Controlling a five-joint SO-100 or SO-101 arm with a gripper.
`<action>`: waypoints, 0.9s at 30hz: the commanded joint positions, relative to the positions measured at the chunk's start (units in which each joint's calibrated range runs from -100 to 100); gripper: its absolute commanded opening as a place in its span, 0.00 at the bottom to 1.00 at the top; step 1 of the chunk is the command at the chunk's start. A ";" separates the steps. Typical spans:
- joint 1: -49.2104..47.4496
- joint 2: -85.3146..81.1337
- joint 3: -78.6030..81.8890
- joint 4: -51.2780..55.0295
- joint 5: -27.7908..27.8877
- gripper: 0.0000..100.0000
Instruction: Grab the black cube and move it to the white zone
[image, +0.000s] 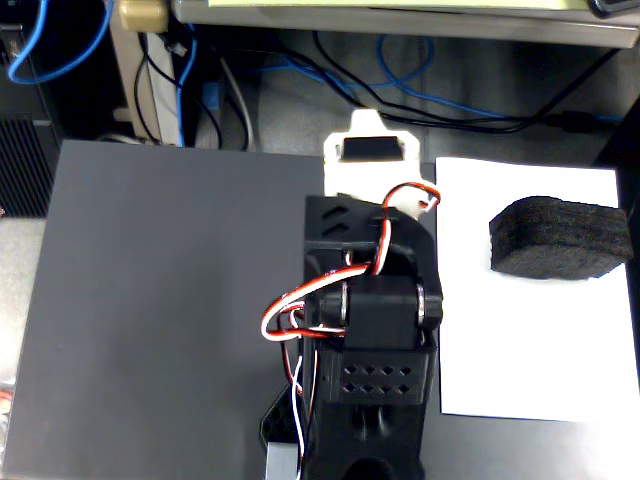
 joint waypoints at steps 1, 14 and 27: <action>6.06 -0.58 4.88 -2.03 -0.29 0.02; 6.43 -0.41 31.54 -2.80 0.39 0.02; 6.51 -0.33 31.63 -2.46 0.23 0.02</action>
